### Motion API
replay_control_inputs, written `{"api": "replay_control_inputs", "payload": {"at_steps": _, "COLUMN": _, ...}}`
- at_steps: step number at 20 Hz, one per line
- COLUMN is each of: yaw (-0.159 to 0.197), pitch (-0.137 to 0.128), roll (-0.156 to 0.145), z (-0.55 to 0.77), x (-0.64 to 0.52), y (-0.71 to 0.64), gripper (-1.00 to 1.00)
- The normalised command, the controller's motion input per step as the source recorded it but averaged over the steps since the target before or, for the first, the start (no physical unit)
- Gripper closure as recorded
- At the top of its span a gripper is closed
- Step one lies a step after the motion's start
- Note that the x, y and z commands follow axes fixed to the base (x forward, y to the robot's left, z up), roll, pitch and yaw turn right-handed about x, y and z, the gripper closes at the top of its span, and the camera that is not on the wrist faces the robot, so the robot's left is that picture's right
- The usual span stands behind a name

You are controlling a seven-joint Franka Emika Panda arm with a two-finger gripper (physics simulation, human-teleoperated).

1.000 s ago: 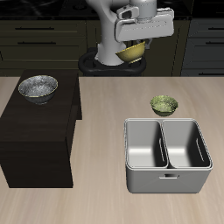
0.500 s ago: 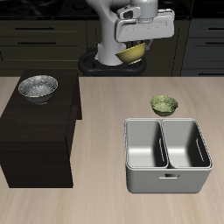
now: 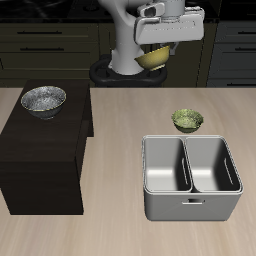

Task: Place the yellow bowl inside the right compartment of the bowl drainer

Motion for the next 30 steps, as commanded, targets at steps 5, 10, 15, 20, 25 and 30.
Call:
{"api": "replay_control_inputs", "payload": {"at_steps": 5, "yaw": -0.047, "pitch": -0.001, "roll": -0.029, "z": 0.20, "x": 0.33, "y": 0.07, "gripper": 1.00}}
{"api": "replay_control_inputs", "payload": {"at_steps": 10, "yaw": -0.023, "pitch": 0.000, "roll": -0.033, "z": 0.15, "x": 0.30, "y": 0.01, "gripper": 1.00}}
{"api": "replay_control_inputs", "payload": {"at_steps": 15, "yaw": -0.040, "pitch": 0.035, "roll": -0.038, "z": 0.18, "x": 0.46, "y": 0.05, "gripper": 1.00}}
{"api": "replay_control_inputs", "payload": {"at_steps": 20, "yaw": -0.033, "pitch": 0.020, "roll": -0.006, "z": 0.25, "x": 0.39, "y": 0.14, "gripper": 1.00}}
{"api": "replay_control_inputs", "payload": {"at_steps": 25, "yaw": -0.067, "pitch": 0.017, "roll": -0.026, "z": 0.21, "x": 0.42, "y": 0.10, "gripper": 1.00}}
{"api": "replay_control_inputs", "payload": {"at_steps": 30, "yaw": -0.064, "pitch": 0.038, "roll": -0.052, "z": 0.13, "x": 0.36, "y": 0.03, "gripper": 1.00}}
